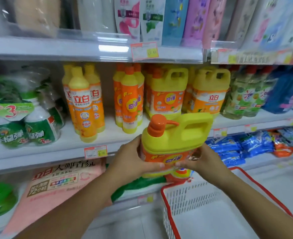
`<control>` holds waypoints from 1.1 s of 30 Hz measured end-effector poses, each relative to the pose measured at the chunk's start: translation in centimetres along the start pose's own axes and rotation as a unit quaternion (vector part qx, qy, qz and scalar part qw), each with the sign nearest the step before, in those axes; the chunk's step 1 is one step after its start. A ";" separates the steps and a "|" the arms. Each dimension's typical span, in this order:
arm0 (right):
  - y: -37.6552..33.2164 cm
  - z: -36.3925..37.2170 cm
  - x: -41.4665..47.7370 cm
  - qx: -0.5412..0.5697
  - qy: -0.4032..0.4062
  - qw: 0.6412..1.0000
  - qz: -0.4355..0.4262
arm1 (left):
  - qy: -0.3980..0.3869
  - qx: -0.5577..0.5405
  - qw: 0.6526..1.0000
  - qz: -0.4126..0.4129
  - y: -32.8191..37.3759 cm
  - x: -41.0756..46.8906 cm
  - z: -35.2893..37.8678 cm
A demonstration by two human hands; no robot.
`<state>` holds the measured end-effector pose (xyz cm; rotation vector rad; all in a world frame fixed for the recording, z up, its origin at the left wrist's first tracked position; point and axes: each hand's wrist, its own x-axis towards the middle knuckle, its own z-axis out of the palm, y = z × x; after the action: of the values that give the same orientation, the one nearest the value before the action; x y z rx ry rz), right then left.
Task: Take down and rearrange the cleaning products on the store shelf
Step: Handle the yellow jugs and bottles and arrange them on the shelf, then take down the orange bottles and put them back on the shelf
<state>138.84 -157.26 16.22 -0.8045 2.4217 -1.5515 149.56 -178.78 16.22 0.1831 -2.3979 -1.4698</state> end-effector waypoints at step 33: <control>5.2 -0.4 17.4 0.077 0.109 0.982 -0.133 | -0.034 0.347 0.935 0.059 -4.4 12.7 2.9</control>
<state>122.16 -164.26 14.46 -1.0075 2.3755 -1.9963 136.41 -181.83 13.69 0.1411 -2.8275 -0.5309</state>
